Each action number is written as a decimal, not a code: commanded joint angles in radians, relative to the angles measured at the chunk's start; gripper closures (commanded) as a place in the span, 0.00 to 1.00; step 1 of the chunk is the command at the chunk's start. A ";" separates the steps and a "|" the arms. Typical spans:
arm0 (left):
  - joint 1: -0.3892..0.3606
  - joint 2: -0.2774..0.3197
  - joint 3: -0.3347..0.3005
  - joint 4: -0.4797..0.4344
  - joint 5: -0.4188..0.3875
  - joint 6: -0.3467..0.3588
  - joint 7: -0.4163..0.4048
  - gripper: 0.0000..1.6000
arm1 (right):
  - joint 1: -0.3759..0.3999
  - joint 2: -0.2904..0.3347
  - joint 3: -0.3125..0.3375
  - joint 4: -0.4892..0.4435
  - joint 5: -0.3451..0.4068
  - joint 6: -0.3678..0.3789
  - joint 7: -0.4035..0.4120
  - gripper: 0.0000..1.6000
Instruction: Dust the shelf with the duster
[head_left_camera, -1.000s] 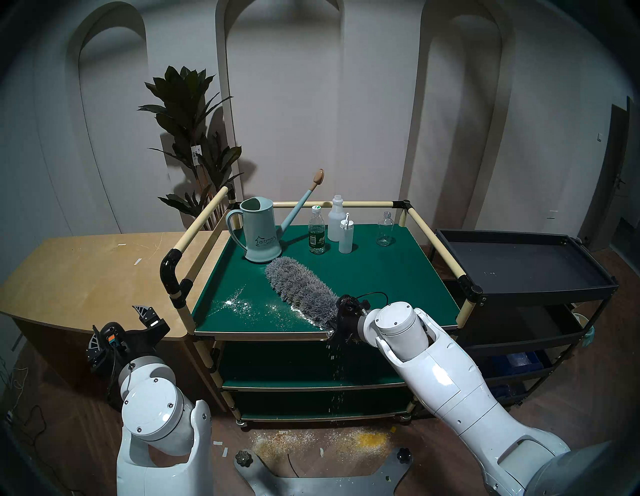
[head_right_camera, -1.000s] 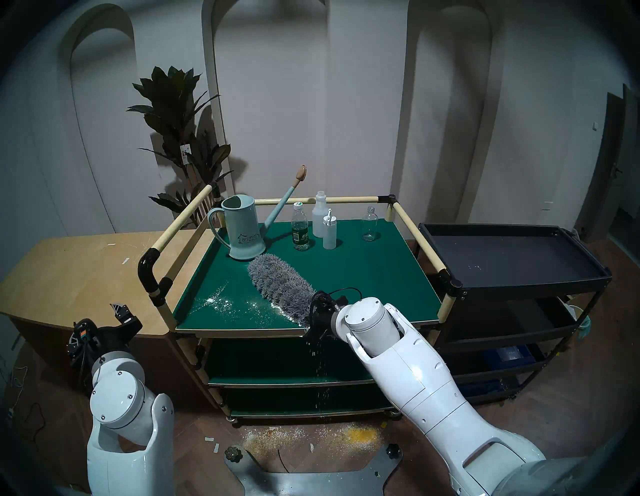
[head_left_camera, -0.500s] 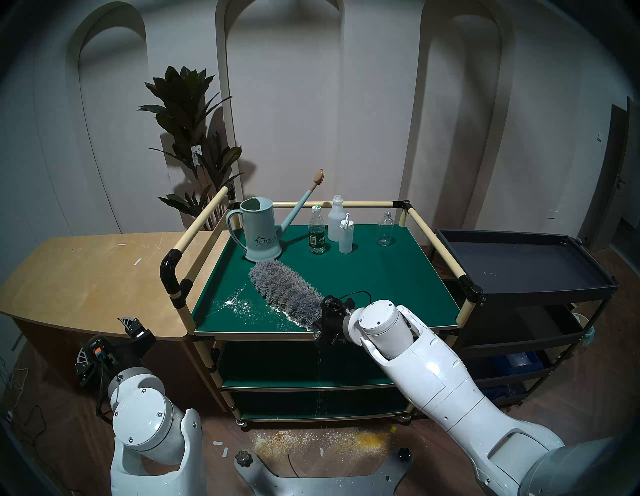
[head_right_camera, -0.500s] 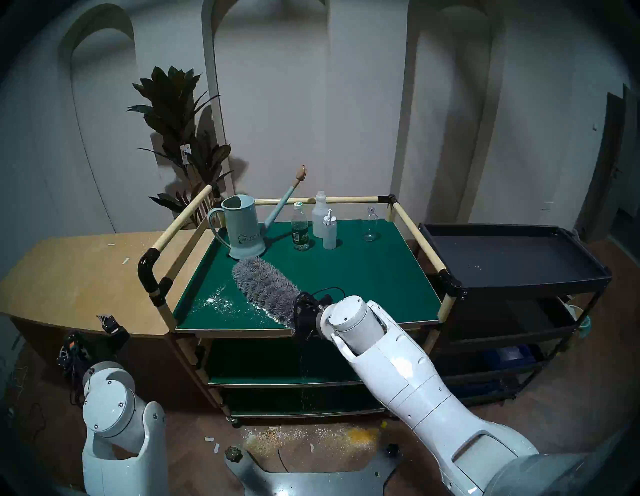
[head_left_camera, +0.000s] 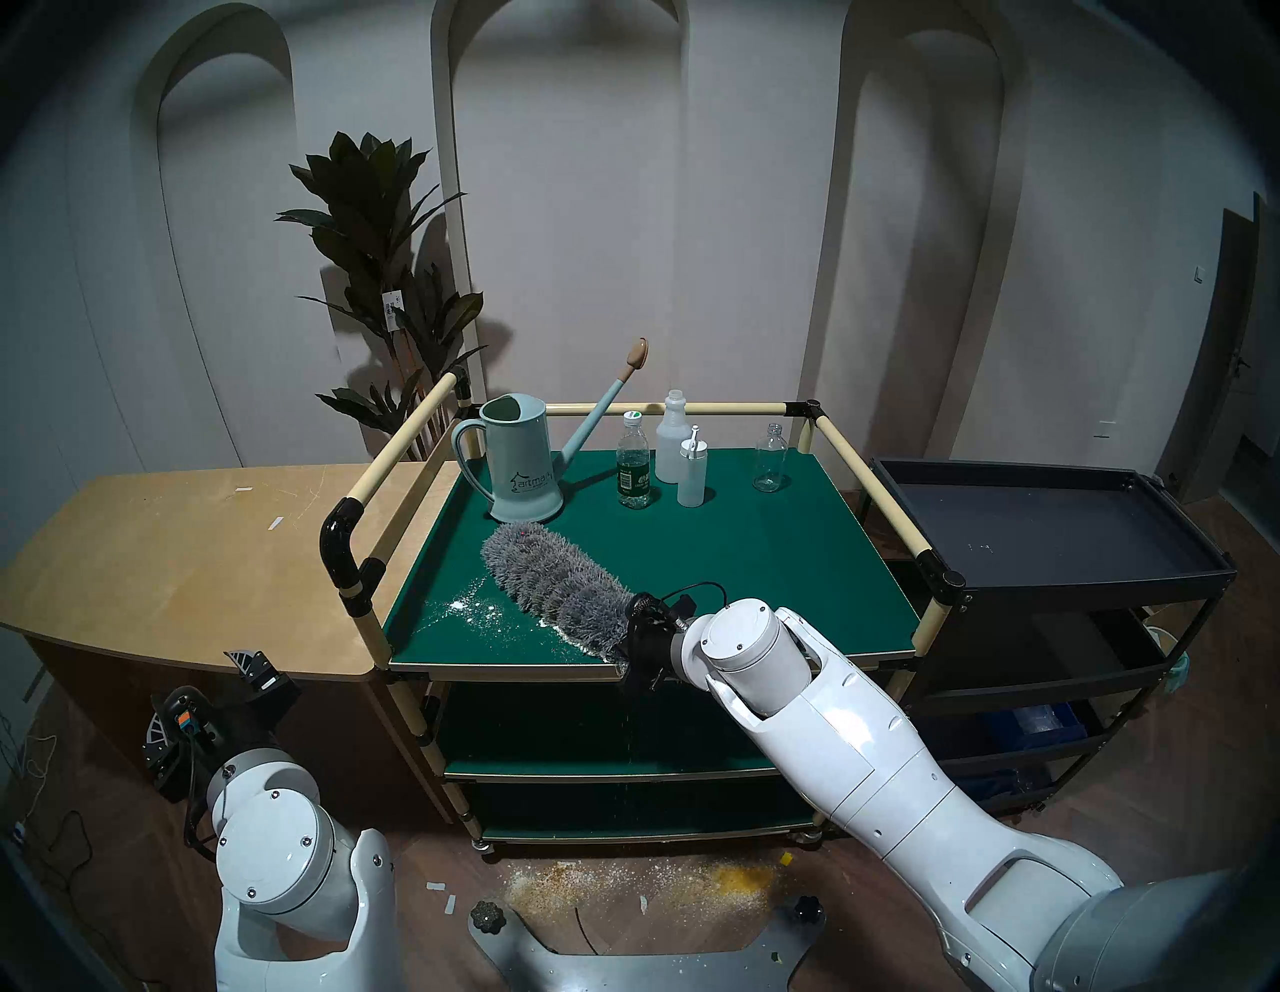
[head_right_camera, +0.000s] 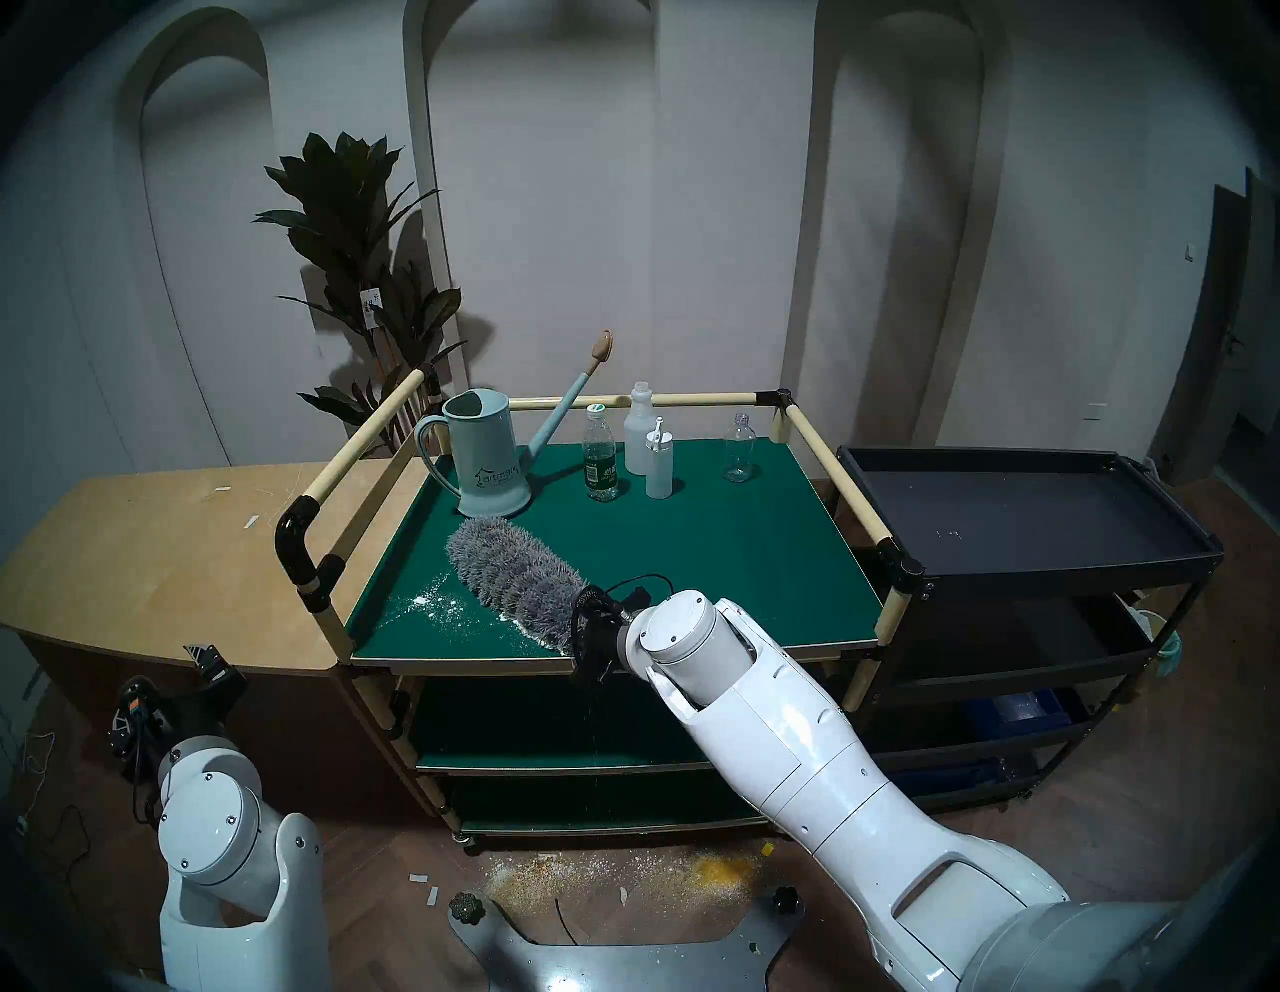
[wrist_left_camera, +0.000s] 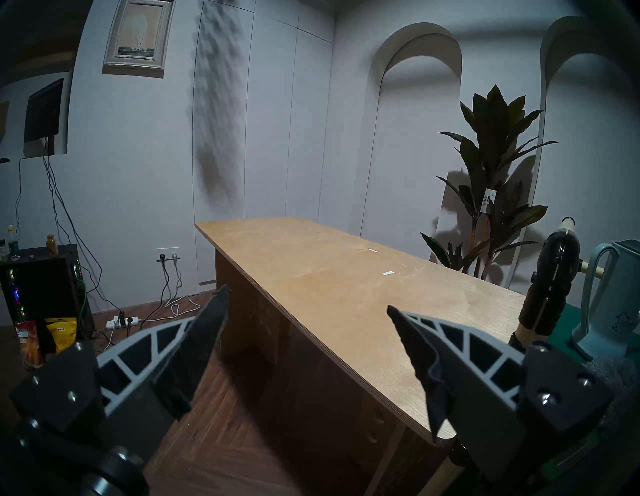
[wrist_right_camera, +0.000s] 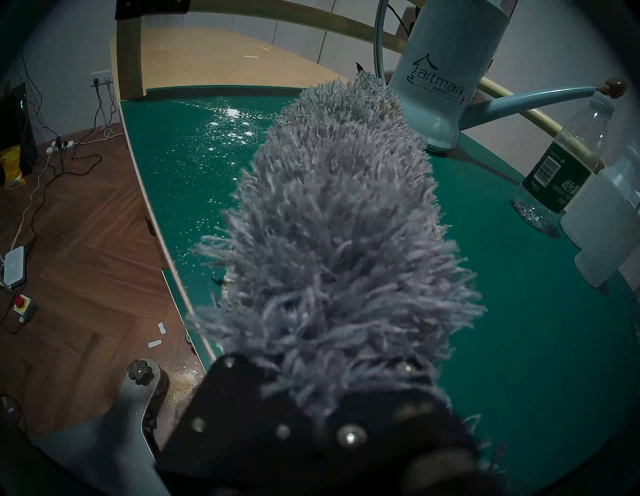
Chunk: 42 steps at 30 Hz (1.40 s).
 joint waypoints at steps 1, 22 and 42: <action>0.014 -0.004 0.000 -0.026 0.004 -0.023 0.001 0.00 | -0.040 -0.009 -0.068 0.029 0.005 -0.011 0.057 1.00; 0.053 -0.032 -0.022 -0.036 -0.005 -0.076 0.004 0.00 | 0.065 0.048 -0.153 0.056 -0.014 -0.104 0.199 1.00; 0.082 -0.035 0.015 -0.029 -0.002 -0.127 0.025 0.00 | 0.183 0.262 -0.219 -0.050 0.043 -0.218 0.511 1.00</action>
